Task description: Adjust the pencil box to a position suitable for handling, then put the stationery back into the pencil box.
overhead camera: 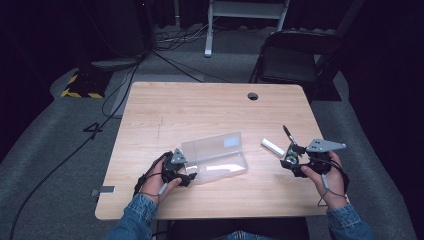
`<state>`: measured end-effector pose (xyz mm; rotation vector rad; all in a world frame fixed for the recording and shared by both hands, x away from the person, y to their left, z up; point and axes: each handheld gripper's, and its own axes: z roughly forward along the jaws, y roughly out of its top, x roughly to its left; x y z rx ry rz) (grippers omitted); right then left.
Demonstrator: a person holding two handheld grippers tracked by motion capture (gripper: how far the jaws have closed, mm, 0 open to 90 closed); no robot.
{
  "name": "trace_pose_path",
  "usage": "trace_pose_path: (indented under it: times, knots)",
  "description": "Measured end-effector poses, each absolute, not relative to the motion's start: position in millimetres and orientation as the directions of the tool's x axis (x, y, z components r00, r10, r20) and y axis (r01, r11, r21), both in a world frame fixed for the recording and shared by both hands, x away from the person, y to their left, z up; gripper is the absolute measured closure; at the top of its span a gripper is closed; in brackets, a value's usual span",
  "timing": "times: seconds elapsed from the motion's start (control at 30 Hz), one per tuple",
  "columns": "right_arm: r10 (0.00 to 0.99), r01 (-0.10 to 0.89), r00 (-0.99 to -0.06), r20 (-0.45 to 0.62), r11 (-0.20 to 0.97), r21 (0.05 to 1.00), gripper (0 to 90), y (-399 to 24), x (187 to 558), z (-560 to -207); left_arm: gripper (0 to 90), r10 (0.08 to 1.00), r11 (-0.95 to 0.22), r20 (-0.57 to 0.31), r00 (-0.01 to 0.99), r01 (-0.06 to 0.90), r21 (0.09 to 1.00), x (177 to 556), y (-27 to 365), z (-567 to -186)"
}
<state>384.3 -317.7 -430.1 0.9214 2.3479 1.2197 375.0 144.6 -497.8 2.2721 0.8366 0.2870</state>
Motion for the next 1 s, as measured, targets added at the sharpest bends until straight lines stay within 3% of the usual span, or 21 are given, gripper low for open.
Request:
trace_pose_path:
  times: [0.57, 1.0]
  knots:
    - [0.693, 0.397, -0.721, 0.0, 0.414, 0.819, 22.5, -324.9, 385.1, -427.2, 30.7, 0.501, -0.624, -0.036, 0.865, 0.39, 0.678, 356.8, 115.3, -498.2]
    - [0.715, 0.422, -0.699, 0.015, 0.396, 0.815, 25.0, -334.5, 392.2, -429.0, 30.6, 0.463, -0.635, -0.039, 0.886, 0.362, 0.682, 353.8, 113.3, -498.8]
